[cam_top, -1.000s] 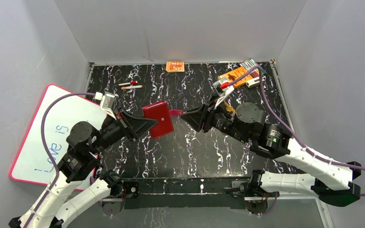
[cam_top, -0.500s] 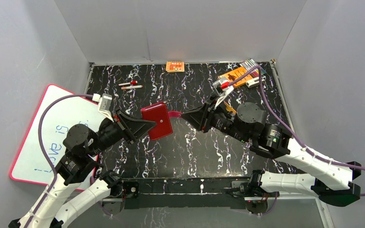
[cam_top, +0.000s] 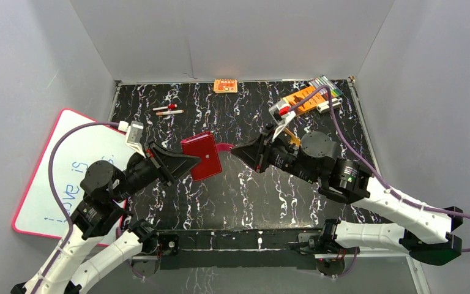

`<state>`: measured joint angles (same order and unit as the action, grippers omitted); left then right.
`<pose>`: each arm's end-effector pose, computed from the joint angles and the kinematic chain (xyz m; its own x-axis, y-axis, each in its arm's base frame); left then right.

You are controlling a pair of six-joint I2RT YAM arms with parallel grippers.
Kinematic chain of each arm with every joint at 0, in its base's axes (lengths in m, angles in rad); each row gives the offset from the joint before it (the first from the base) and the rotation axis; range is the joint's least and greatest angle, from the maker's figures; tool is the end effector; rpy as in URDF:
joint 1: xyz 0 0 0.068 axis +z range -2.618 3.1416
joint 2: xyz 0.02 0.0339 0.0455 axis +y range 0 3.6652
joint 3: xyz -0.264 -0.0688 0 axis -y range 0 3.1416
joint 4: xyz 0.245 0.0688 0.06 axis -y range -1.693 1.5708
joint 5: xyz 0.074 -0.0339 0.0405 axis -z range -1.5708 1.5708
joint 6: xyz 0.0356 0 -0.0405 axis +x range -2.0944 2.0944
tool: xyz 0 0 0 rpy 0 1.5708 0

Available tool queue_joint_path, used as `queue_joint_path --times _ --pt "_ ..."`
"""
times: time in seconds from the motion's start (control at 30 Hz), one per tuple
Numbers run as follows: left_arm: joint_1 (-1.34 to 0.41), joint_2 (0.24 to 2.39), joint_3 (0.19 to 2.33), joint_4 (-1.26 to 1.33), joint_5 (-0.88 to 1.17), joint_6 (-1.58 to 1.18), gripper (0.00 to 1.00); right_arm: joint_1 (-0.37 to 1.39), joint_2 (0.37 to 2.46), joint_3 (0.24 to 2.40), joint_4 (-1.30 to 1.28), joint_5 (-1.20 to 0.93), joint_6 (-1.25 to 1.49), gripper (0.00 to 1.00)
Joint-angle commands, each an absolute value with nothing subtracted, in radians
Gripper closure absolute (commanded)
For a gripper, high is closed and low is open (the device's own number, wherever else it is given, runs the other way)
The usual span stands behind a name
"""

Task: Put the credit cards into the card holder
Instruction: Turn over the card holder, then close the card holder.

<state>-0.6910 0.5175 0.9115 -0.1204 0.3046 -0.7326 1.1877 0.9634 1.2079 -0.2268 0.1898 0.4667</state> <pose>0.0685 -0.0705 0.4227 -0.4006 -0.4966 -0.7700 0.7567 0.2945 -0.5837 0.0815 0.1843 0.4497 -0.3722 0.2585 -0.8914 -0.7535 0.4767 0.4529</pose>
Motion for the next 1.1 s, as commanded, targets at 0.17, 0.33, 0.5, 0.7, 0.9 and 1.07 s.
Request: queue_joint_path --times 0.17,0.33,0.5,0.7,0.9,1.07 --pt "-0.692 0.499 0.919 -0.089 0.317 -0.724 1.0 1.19 0.945 1.212 -0.131 0.175 0.456 0.95" --pt "-0.692 0.497 0.922 -0.11 0.289 -0.72 1.0 1.19 0.942 1.218 -0.13 0.157 0.437 1.0" --pt "-0.692 0.526 0.942 -0.139 0.224 -0.72 1.0 1.19 0.973 1.256 -0.147 0.099 0.401 1.0" --pt "-0.692 0.616 0.994 -0.153 0.204 -0.72 1.0 1.19 1.025 1.298 -0.174 0.083 0.376 1.0" --pt "-0.692 0.678 1.031 -0.166 0.168 -0.719 1.0 1.19 1.071 1.337 -0.219 0.105 0.34 1.0" --pt "-0.692 0.707 1.053 -0.193 0.144 -0.715 1.0 1.19 1.088 1.338 -0.24 0.16 0.312 1.0"
